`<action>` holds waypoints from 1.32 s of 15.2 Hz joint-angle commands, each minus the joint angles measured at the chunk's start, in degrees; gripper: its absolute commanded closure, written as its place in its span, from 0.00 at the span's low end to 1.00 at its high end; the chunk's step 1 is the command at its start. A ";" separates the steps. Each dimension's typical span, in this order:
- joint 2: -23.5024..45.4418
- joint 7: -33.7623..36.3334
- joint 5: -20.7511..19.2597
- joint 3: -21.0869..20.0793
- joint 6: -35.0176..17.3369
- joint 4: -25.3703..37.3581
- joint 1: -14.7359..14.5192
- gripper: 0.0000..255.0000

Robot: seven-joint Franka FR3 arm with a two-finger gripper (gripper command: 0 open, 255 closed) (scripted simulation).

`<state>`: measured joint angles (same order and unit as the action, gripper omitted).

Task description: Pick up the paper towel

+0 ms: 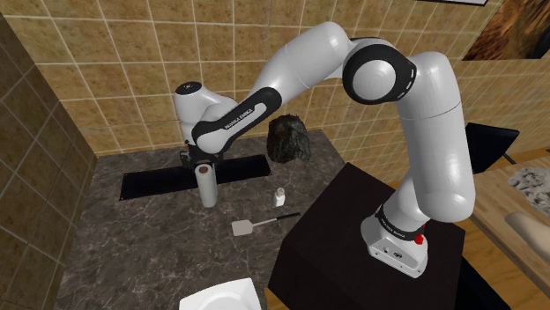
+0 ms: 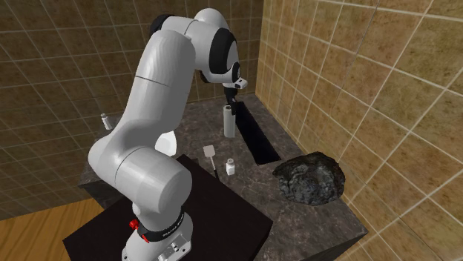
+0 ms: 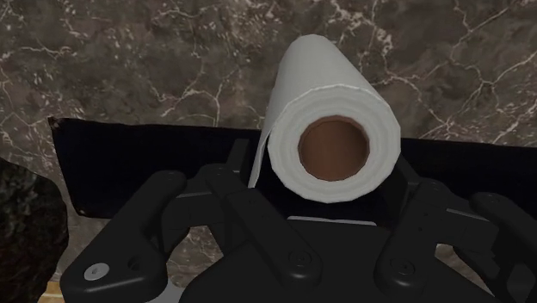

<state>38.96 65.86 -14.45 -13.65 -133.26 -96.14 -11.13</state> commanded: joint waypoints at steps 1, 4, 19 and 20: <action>0.04 -0.01 -0.01 0.03 0.04 -0.04 0.01 1.00; -0.01 -0.02 0.00 0.02 0.01 -0.12 0.04 1.00; -7.08 -1.58 2.24 -1.58 7.87 0.81 1.07 1.00; -7.14 -1.59 2.26 -1.60 7.96 0.83 1.08 1.00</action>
<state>31.84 64.35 -12.24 -15.22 -125.69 -95.66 -10.05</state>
